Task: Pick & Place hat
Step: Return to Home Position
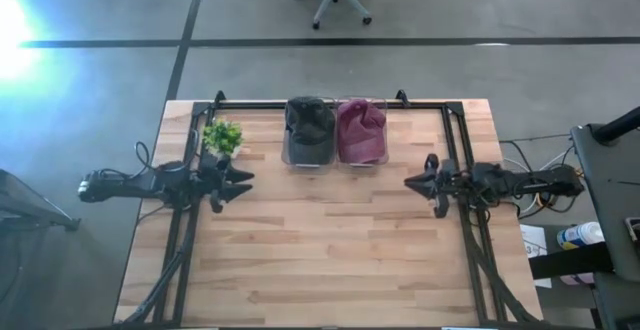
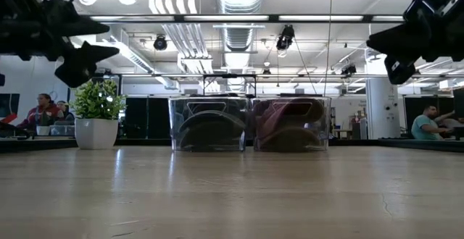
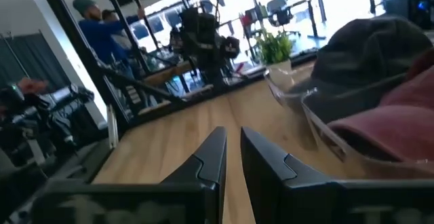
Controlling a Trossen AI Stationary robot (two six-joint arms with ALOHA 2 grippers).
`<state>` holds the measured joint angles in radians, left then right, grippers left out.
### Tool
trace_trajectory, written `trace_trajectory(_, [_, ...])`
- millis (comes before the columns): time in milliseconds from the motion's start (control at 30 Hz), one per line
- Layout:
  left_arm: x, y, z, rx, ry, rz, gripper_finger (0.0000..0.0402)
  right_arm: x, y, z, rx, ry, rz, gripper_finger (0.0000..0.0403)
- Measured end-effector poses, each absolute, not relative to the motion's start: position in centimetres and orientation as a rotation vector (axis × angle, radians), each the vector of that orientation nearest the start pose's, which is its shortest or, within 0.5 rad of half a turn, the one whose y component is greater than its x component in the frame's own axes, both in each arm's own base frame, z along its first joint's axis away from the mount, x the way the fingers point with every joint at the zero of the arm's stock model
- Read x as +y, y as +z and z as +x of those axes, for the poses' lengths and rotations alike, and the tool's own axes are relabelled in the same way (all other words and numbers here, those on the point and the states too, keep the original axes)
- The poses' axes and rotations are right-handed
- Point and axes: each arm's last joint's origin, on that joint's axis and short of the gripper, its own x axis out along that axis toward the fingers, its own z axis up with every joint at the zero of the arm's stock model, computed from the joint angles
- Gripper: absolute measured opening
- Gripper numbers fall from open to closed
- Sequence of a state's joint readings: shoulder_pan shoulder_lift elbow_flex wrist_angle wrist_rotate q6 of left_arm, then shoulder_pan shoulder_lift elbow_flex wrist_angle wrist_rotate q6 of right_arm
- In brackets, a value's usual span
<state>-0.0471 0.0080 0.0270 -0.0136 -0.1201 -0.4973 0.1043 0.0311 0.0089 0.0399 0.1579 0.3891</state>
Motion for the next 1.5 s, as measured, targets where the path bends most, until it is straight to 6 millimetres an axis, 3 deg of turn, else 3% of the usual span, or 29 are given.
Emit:
trace_trajectory(267, [-0.1, 16.8, 9.9, -0.017, 0.067, -0.498, 0.0202, 0.6, 16.4, 10.1, 0.019, -0.058, 0.386, 0.0043])
trace_trajectory(533, [-0.1, 17.0, 9.7, -0.062, 0.055, -0.502, 0.0202, 0.5, 17.2, 9.6, -0.07, -0.042, 0.399, 0.0043])
trace_trajectory(967, [-0.1, 17.0, 9.7, -0.063, 0.058, -0.502, 0.0202, -0.5, 17.0, 9.7, -0.076, -0.149, 0.392, 0.0043])
trace_trajectory(1500, [-0.1, 17.0, 9.7, -0.063, 0.058, -0.501, 0.0202, -0.5, 17.0, 9.7, -0.071, -0.141, 0.347, 0.0043])
